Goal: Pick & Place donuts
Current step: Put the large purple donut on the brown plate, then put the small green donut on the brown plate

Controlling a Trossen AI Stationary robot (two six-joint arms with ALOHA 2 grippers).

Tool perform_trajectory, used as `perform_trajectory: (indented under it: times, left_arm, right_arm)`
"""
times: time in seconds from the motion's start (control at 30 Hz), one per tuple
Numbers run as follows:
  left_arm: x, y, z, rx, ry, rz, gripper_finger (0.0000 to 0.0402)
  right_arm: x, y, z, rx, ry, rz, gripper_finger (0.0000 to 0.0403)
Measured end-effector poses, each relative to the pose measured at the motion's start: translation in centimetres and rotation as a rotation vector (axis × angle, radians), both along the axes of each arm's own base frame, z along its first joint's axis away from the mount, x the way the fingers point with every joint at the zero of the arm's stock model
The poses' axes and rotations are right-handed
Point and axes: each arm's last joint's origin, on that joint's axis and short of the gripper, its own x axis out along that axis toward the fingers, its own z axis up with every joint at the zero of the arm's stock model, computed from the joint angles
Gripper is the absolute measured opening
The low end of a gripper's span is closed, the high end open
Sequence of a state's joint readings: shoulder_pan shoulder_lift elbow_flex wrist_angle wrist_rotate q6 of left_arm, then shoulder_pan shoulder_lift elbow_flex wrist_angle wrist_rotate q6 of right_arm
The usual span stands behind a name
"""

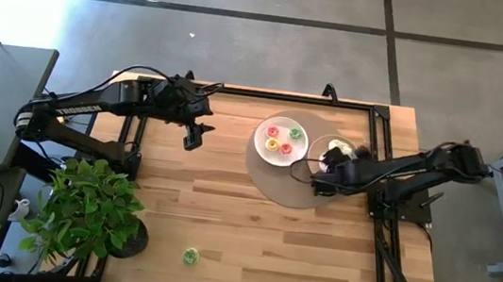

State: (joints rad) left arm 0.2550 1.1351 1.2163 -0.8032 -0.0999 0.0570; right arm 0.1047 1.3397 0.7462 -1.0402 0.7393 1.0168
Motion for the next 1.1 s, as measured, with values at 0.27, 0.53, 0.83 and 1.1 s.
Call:
perform_trajectory:
  times: [0.27, 0.53, 0.83, 1.1]
  left_arm:
    - [0.0, 0.0, 0.0, -0.001, 0.0, 0.0, 0.0209]
    - [0.0, 0.0, 0.0, -0.001, 0.0, 0.001, 0.0209]
    - [0.0, 0.0, 0.0, -0.003, 0.002, 0.001, 0.0209]
    - [0.0, 0.0, 0.0, -0.003, 0.002, 0.0, 0.0209]
  right_arm:
    - [0.4, -0.3, -2.7, -0.087, -0.001, 0.187, 0.0035]
    - [1.4, -0.2, -1.6, -0.097, 0.027, 0.272, 0.0079]
    - [2.1, -0.2, -0.2, -0.146, 0.058, 0.316, 0.0125]
    - [6.1, 0.4, 3.8, -0.12, -0.266, 0.371, 0.0135]
